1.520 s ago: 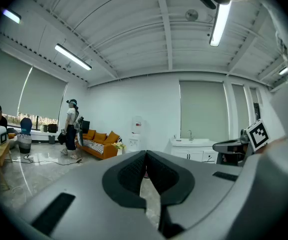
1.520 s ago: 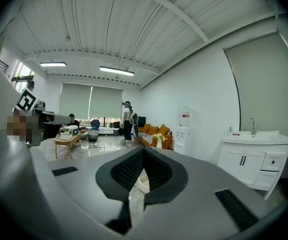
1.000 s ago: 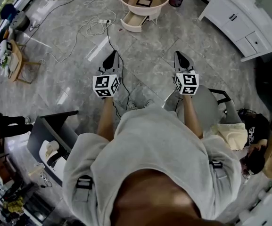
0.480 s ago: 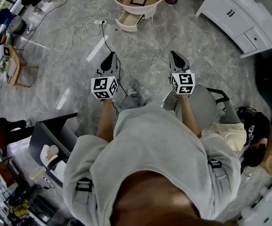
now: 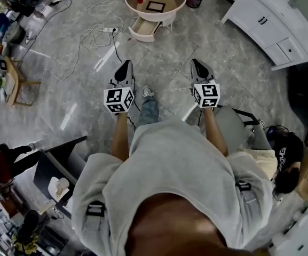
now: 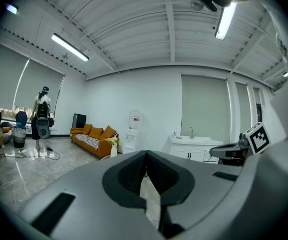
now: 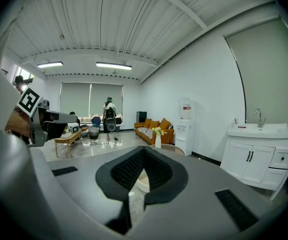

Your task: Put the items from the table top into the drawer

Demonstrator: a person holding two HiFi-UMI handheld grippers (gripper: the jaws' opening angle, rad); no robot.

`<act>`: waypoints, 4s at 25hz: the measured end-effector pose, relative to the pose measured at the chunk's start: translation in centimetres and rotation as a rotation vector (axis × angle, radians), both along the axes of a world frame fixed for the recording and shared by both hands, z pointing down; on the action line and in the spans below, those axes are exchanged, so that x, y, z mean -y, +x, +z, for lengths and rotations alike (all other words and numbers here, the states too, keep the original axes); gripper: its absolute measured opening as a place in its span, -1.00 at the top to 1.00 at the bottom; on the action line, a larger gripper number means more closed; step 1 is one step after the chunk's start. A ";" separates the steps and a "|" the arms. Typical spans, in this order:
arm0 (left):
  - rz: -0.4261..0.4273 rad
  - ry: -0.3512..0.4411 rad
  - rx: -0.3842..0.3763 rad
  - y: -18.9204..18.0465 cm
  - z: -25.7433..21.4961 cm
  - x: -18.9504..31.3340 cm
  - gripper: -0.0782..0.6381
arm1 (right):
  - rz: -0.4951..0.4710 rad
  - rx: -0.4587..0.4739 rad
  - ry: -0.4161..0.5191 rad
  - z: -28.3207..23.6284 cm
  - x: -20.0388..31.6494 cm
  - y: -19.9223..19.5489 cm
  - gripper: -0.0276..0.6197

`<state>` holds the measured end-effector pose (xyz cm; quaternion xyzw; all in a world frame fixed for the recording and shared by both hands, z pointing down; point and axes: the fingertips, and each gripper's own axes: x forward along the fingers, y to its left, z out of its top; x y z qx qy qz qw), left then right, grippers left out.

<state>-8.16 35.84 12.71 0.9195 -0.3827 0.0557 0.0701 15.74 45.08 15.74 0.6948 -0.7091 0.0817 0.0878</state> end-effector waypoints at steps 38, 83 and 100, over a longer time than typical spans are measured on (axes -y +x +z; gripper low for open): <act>0.095 -0.135 0.012 5.7 5.5 40.8 0.74 | 0.048 0.008 -0.139 4.8 39.4 3.9 0.84; -0.045 -0.334 0.149 14.7 38.9 64.6 0.74 | -0.136 0.061 -0.254 36.0 68.7 13.5 0.84; -0.058 -0.142 0.078 13.1 60.3 65.4 0.74 | -0.199 -0.026 0.105 44.6 66.3 10.7 0.84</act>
